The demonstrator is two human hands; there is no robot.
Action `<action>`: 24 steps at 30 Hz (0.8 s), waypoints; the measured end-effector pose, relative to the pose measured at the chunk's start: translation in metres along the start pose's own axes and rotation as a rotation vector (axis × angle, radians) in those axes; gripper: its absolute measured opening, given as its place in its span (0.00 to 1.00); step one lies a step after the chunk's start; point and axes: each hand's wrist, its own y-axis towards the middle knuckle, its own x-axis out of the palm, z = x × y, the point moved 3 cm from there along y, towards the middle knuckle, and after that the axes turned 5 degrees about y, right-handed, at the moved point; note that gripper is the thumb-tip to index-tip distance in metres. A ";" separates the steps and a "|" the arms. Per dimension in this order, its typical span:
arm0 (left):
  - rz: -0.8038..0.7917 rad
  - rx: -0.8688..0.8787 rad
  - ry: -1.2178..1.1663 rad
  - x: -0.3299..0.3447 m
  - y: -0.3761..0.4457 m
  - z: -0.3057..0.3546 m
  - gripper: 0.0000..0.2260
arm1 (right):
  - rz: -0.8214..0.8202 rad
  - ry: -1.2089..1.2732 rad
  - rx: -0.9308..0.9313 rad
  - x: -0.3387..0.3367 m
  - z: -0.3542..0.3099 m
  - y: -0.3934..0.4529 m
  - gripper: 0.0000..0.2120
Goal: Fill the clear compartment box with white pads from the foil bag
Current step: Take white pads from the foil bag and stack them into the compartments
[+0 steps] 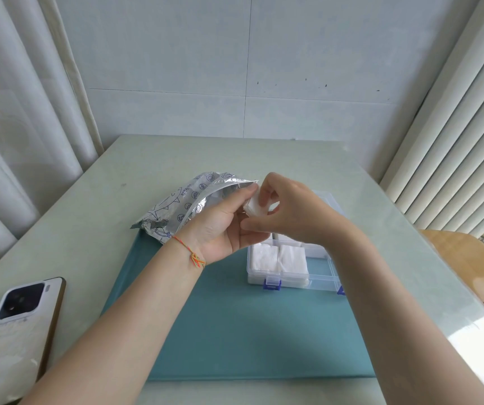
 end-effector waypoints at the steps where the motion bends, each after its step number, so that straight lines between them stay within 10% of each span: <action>1: -0.006 0.001 0.003 0.000 0.000 0.000 0.09 | 0.014 0.007 -0.005 0.000 0.000 0.000 0.21; 8: -0.051 0.013 -0.044 0.001 0.000 0.000 0.11 | -0.011 0.080 -0.024 0.001 -0.006 -0.002 0.44; 24: -0.034 0.003 0.306 0.003 0.002 -0.005 0.06 | 0.027 -0.136 -0.033 0.018 0.008 0.004 0.36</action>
